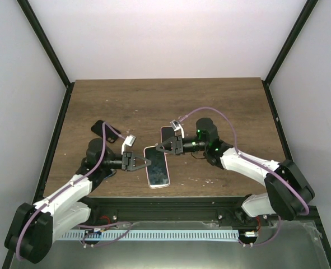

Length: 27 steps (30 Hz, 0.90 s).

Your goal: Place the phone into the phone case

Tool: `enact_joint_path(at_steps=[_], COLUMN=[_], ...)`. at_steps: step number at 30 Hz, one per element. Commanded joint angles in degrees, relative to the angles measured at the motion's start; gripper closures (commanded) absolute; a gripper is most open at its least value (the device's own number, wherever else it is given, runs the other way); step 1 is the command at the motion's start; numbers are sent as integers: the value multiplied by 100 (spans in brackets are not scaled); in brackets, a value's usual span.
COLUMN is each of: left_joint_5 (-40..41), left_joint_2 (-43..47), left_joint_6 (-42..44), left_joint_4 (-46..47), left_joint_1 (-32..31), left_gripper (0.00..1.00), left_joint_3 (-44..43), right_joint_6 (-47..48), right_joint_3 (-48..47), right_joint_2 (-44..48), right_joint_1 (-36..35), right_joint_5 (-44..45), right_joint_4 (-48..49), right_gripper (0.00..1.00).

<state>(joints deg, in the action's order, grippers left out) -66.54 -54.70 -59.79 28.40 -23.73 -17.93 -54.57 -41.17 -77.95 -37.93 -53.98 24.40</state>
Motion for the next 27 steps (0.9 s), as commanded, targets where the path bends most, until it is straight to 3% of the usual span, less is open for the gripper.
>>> enact_joint_path(at_steps=[1, 5, 10, 11, 16, 20, 24, 27], left_joint_5=[163, 321, 397, 442, 676, 816, 697, 587], left_joint_2=[24, -112, -205, -180, -86, -171, -473, -689], left_joint_6=[672, 1038, 1059, 1012, 710, 501, 411, 383], left_joint_4=[-957, -1520, -1542, -1490, -1166, -788, -392, -231], left_joint_1=[-8, -9, -7, -9, -9, -14, -9, -9], left_gripper=[93, 94, 94, 94, 94, 94, 94, 94], left_joint_3=[-367, -457, -496, -487, -520, -622, -787, -823], right_joint_6=[118, 250, 466, 484, 201, 5, -108, -245], right_joint_3=[-67, -12, -114, -134, 419, 953, 1134, 1181], right_joint_2=[192, 196, 103, 115, 338, 376, 208, 192], right_joint_1=[32, 29, 32, 32, 32, 10, -46, -66], right_joint_5=[132, 224, 310, 370, 378, 165, -184, -261], right_joint_4=[40, 78, -228, -349, -106, 385, 765, 1033], right_gripper=[88, 99, 98, 91, 39, 24, 29, 49])
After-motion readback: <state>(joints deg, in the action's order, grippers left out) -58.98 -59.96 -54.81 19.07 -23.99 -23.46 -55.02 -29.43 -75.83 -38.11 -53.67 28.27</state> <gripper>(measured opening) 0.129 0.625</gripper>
